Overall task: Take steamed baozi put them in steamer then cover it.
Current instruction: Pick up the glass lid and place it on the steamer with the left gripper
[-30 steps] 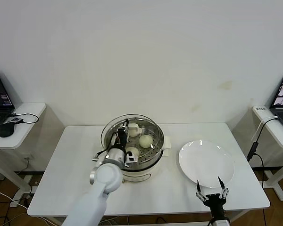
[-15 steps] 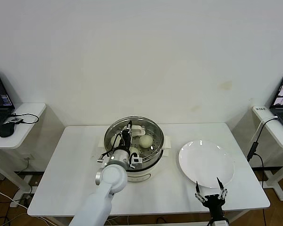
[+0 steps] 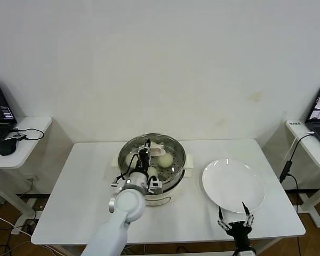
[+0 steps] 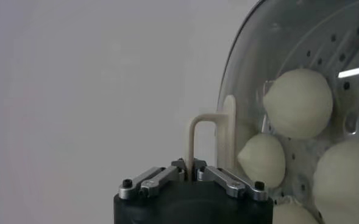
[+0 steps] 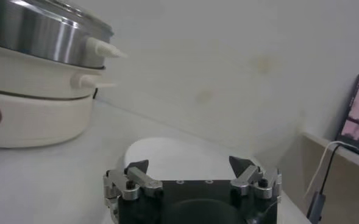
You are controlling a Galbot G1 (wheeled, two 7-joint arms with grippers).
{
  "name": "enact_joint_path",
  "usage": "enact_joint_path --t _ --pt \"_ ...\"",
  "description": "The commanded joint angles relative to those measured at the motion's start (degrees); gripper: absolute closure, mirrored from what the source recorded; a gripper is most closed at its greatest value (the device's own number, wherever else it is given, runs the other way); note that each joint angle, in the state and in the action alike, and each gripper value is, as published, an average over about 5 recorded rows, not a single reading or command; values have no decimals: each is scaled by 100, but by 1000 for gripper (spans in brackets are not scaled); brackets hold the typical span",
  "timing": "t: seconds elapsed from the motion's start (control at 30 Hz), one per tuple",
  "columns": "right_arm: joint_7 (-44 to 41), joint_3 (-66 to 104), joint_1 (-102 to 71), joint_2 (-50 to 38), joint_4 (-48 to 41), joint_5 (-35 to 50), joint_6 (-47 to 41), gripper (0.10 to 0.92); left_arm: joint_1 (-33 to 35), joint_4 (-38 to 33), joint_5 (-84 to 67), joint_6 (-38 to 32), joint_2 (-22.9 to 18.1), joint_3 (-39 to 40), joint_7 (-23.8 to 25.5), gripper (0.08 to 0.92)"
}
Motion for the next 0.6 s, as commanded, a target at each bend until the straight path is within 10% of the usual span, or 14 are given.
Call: enact_joint_path --t 0.03,0.6 --pt "-5 -19 -1 -3 9 -10 2 203 13 73 56 -12 -43 7 -26 860" --pt "-32 -57 1 9 -3 -40 -3 203 175 -212 -97 -106 -29 -40 -103 759"
